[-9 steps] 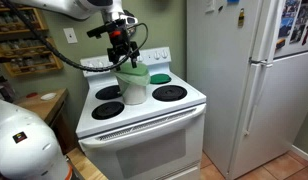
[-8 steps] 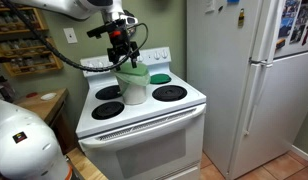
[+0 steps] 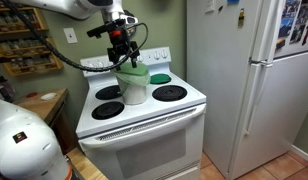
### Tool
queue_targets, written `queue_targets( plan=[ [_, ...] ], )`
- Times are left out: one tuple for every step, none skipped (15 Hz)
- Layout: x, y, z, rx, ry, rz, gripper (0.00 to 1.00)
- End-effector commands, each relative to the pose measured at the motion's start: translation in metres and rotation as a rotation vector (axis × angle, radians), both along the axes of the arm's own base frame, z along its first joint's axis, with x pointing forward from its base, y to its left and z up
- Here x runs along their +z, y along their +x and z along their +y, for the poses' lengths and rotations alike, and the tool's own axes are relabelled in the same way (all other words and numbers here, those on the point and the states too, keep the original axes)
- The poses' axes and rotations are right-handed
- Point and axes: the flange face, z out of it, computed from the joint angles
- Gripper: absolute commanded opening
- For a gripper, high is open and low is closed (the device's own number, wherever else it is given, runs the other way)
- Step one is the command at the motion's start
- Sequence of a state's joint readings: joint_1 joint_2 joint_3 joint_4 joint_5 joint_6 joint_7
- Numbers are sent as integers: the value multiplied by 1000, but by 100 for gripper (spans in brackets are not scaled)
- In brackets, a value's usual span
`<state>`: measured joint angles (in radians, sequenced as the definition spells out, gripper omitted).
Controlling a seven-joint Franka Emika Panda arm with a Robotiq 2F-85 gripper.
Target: Open the lid of the bin on the stove
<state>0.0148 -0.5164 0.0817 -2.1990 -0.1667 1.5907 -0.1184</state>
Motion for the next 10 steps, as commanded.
queue_targets(
  plan=[
    [13,20,-16,-125,119,-9,100],
    [17,31,-20,-141,165,-20,100],
    [19,39,-24,-163,212,-29,100],
    [20,48,-28,-187,260,-31,100],
    [19,58,-30,-200,315,-21,100],
    [18,66,-33,-222,361,0,100],
    [15,76,-37,-239,413,10,100],
    [13,83,-37,-254,466,17,100],
    [17,86,-36,-256,530,-20,100],
    [14,74,-35,-232,443,-9,100]
  ],
)
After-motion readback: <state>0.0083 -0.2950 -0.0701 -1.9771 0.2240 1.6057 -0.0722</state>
